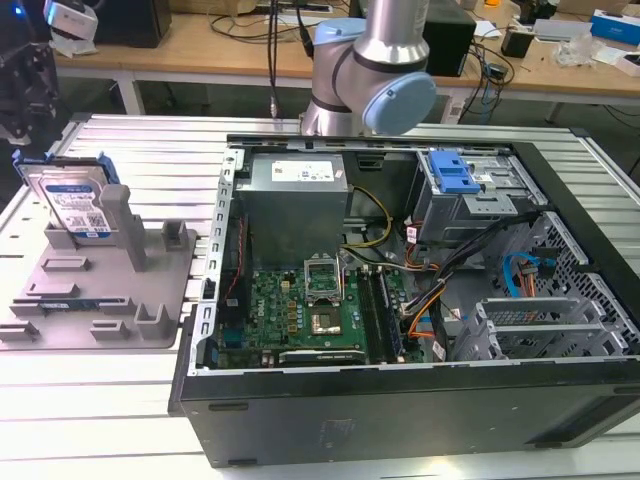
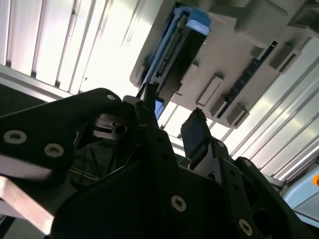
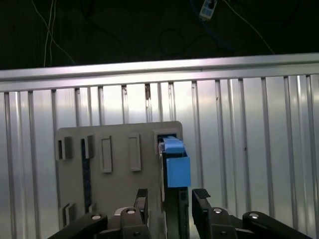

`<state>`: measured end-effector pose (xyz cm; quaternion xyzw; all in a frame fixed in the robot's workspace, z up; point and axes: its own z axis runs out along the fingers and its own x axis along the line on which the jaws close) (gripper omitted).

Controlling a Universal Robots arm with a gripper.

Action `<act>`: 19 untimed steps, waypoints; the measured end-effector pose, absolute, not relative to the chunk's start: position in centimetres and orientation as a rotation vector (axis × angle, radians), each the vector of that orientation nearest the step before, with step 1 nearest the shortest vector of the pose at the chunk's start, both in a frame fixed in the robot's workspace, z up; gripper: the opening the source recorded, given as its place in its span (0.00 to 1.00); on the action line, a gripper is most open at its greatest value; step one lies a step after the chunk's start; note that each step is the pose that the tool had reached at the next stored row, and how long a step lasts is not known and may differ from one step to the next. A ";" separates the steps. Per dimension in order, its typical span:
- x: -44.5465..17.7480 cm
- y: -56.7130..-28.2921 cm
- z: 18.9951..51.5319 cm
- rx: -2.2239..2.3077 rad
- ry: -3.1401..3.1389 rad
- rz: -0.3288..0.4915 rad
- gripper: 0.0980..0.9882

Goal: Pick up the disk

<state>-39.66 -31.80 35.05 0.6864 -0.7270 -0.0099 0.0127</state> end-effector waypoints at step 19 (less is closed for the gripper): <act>-41.5 -31.5 34.7 2.144 -2.265 -0.027 0.43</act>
